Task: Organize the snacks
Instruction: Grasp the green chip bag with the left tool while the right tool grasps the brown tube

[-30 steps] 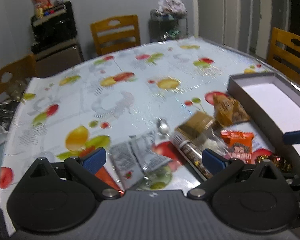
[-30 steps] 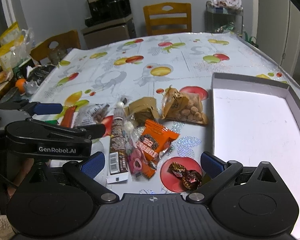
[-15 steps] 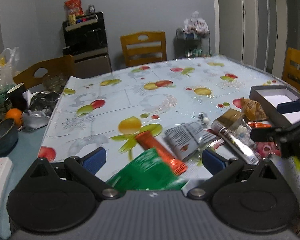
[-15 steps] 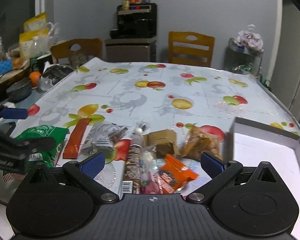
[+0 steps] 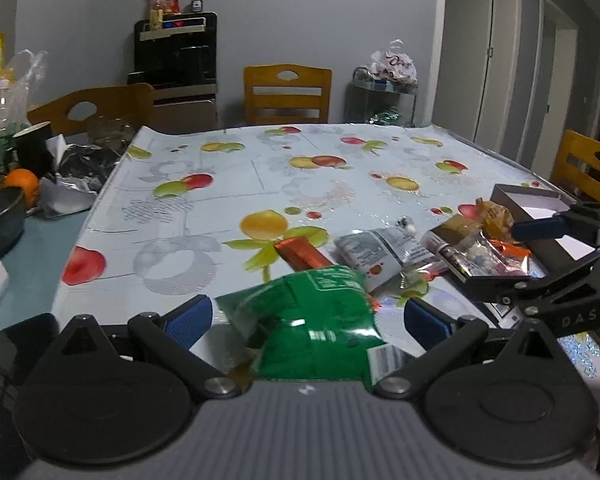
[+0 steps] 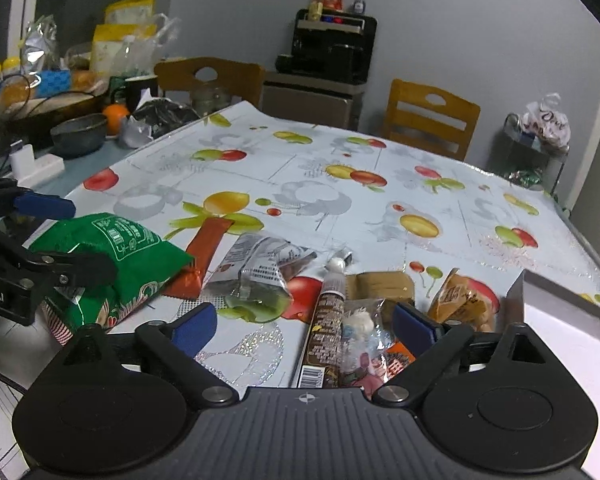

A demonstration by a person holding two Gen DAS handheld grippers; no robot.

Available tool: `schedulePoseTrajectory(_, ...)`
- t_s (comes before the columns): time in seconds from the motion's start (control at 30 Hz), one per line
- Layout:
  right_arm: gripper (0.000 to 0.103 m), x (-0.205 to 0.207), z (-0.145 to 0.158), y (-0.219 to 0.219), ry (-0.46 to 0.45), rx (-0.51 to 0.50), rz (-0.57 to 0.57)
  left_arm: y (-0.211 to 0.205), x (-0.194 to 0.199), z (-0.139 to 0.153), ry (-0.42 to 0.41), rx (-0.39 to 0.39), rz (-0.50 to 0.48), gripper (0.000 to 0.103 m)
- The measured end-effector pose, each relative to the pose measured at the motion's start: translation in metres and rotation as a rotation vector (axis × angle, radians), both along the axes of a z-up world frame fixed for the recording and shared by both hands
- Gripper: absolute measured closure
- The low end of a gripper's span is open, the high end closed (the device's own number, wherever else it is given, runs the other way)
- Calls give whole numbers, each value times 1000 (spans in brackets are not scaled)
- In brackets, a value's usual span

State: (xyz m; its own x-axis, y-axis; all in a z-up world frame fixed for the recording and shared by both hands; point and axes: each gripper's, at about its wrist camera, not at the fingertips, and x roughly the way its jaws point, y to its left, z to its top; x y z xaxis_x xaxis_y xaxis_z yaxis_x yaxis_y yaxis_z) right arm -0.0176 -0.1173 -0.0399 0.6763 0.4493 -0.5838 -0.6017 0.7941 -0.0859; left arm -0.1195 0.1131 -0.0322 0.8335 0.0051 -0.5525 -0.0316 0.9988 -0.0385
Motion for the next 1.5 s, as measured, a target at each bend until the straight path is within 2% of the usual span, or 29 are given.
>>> schedulePoseTrajectory(0.17,26,12,-9,-6,74,25,-38,-6,10,-9,23,0,-6,0)
schedulePoseTrajectory(0.33,37,12,-8,-3,45,30,-46,-5,13,-15,32,-13,-2,0)
schedulePoseTrajectory(0.47,38,9,-6,5,12,7,-32,-5,12,-16,29,-19,-6,0)
schedulePoseTrajectory(0.63,51,19,-14,11,65,3,-37,-5,13,-17,27,-15,-6,0)
schedulePoseTrajectory(0.87,53,29,-23,18,81,-15,-70,-5,15,-19,32,-15,-3,0)
schedulePoseTrajectory(1.07,54,41,-29,17,125,20,-104,-4,20,-24,45,-21,10,0)
schedulePoseTrajectory(1.2,56,43,-30,16,123,25,-102,-4,23,-26,58,-24,10,0)
schedulePoseTrajectory(1.3,66,43,-30,15,120,26,-108,-3,24,-27,64,-26,9,0)
schedulePoseTrajectory(1.37,76,43,-30,13,110,26,-120,-3,25,-28,65,-29,12,3)
schedulePoseTrajectory(1.5,78,45,-30,9,116,47,-123,-1,23,-27,55,-33,16,18)
